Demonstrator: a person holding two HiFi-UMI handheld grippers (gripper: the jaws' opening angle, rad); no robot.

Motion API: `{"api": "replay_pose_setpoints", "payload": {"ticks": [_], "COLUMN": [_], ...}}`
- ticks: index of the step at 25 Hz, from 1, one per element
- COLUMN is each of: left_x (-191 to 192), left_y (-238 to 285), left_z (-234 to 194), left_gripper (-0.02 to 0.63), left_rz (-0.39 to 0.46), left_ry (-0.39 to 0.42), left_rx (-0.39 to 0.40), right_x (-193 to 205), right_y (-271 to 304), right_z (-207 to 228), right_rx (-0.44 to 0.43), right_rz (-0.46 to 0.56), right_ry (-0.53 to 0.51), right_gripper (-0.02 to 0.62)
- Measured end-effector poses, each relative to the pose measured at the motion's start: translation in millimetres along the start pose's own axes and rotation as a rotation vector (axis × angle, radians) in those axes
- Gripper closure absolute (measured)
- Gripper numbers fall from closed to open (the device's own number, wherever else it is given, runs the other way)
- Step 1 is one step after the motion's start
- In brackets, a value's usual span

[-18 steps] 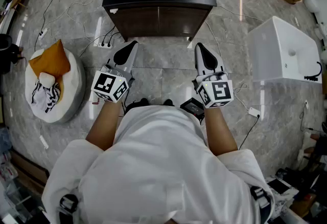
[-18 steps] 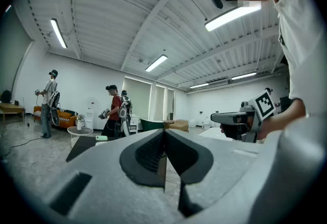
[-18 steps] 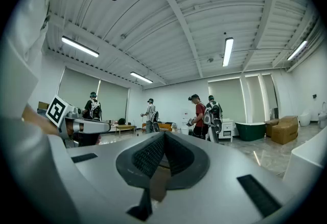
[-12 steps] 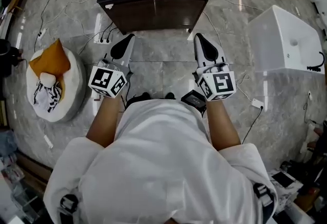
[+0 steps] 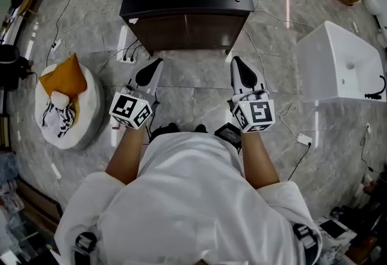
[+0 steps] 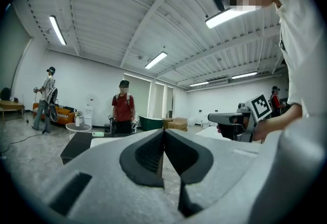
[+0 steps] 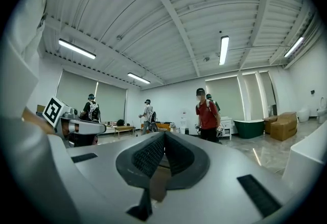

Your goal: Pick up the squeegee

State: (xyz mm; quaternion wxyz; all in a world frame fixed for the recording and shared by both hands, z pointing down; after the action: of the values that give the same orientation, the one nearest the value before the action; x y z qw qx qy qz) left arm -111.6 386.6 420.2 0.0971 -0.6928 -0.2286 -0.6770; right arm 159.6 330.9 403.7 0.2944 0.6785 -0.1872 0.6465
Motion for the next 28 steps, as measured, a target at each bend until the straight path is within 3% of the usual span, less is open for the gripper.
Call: {"api": "replay_pose_setpoints", "payload": {"ticks": [14, 19, 28], "left_x": [4, 0, -5], "left_y": [35, 59, 116], "left_z": [-2, -18, -72], "left_gripper": [0.592, 0.592, 0.592], "left_rz": [-0.041, -0.041, -0.042], "left_ry": [-0.01, -0.007, -0.025], "left_rx": [-0.001, 0.011, 0.047], "right_x": [17, 19, 9], "right_y": [9, 25, 84], "right_z": [45, 65, 103], "right_rx": [-0.021, 0.001, 0.046], "right_rz": [-0.086, -0.111, -0.15], "right_ry": [0.046, 0.06, 0.059], "right_gripper": [0.58, 0.499, 0.469]}}
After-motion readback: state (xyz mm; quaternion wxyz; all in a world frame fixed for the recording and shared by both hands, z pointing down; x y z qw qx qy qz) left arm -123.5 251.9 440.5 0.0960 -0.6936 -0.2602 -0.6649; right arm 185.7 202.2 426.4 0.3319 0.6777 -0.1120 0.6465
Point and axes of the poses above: the fingertips, and each gripper's own axes: y forward along the fingers, z to its right, x out of its underside, the point moved 7 cm from there along -y, backward along the fingers, and after that the axes turned 9 degrees about -z, right-handed, at the moved point
